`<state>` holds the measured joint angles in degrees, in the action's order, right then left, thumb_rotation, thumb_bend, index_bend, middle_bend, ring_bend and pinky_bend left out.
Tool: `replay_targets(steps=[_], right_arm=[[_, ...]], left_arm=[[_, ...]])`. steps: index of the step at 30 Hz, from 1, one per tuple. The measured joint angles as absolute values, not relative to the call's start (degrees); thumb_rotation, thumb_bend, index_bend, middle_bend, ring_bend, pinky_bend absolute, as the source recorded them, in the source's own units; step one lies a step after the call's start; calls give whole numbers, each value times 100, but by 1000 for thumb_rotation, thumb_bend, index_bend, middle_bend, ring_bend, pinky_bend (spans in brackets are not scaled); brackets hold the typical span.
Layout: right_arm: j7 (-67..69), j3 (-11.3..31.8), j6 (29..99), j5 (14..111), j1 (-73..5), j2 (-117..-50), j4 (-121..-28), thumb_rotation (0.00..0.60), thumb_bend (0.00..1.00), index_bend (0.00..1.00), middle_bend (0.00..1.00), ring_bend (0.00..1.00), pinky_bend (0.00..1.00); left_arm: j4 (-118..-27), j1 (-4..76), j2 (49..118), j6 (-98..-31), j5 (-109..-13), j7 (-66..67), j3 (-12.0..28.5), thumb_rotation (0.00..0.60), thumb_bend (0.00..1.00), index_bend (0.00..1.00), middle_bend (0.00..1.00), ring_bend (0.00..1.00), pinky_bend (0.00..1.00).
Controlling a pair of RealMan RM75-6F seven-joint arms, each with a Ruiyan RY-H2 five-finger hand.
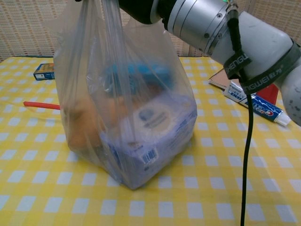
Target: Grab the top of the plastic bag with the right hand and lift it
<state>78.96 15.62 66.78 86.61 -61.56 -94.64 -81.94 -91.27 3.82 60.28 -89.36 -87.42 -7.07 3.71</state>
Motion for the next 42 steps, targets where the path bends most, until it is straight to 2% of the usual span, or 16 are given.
replay_targets(steps=[5, 10, 23, 34, 42], right_arm=[[8083, 1737, 6326, 8239, -6093, -9371, -8524, 600, 504, 723, 714, 818, 812], [8224, 1957, 5966, 7803, -6010, -9248, -8885, 600, 503, 723, 726, 845, 846], [8447, 2676, 5560, 7283, -5727, -8823, -9877, 600, 503, 723, 734, 857, 867], [8692, 3718, 5481, 7011, -5510, -8092, -11008, 600, 503, 724, 734, 856, 867], [8229, 3842, 5415, 6694, -5401, -7889, -11306, 600, 504, 723, 734, 857, 867]], left_arm=[[-9147, 385, 6026, -8934, -8764, -688, 358, 600, 459, 29, 80, 64, 0], [-9144, 381, 6026, -8943, -8770, -695, 356, 600, 459, 31, 80, 64, 0], [-9165, 357, 6008, -9004, -8820, -724, 341, 600, 460, 33, 80, 64, 0], [-9173, 349, 5983, -9008, -8804, -787, 347, 600, 459, 33, 80, 64, 0], [-9189, 395, 6009, -8922, -8856, -722, 311, 600, 460, 33, 80, 64, 0]])
